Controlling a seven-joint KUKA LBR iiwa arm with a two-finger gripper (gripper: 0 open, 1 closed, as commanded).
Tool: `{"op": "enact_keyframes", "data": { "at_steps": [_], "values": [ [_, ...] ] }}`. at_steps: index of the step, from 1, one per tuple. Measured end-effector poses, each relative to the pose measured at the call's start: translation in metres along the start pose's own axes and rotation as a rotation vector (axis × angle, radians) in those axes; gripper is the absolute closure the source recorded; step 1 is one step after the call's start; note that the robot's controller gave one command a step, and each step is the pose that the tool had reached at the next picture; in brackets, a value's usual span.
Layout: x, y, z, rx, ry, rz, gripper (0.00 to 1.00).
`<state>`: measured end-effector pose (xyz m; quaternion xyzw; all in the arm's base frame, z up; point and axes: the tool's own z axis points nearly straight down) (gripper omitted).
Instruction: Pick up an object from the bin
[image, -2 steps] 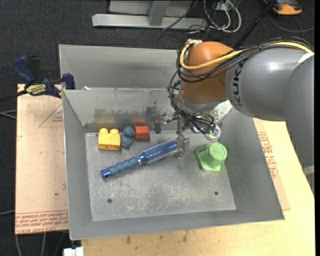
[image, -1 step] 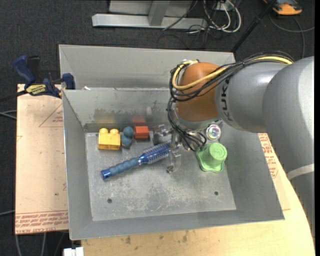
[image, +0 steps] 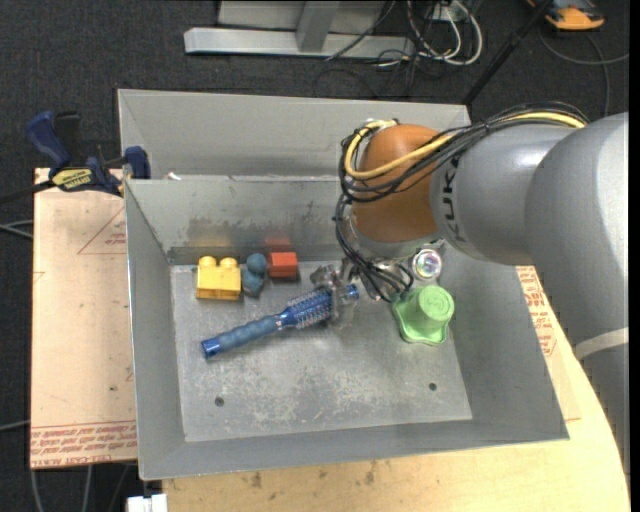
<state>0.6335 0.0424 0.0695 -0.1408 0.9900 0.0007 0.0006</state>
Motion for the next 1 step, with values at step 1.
{"op": "enact_keyframes", "data": {
  "at_steps": [1],
  "values": [
    [0.0393, 0.0152, -0.1452, 0.003, -0.007, -0.060, 1.00]
  ]
}}
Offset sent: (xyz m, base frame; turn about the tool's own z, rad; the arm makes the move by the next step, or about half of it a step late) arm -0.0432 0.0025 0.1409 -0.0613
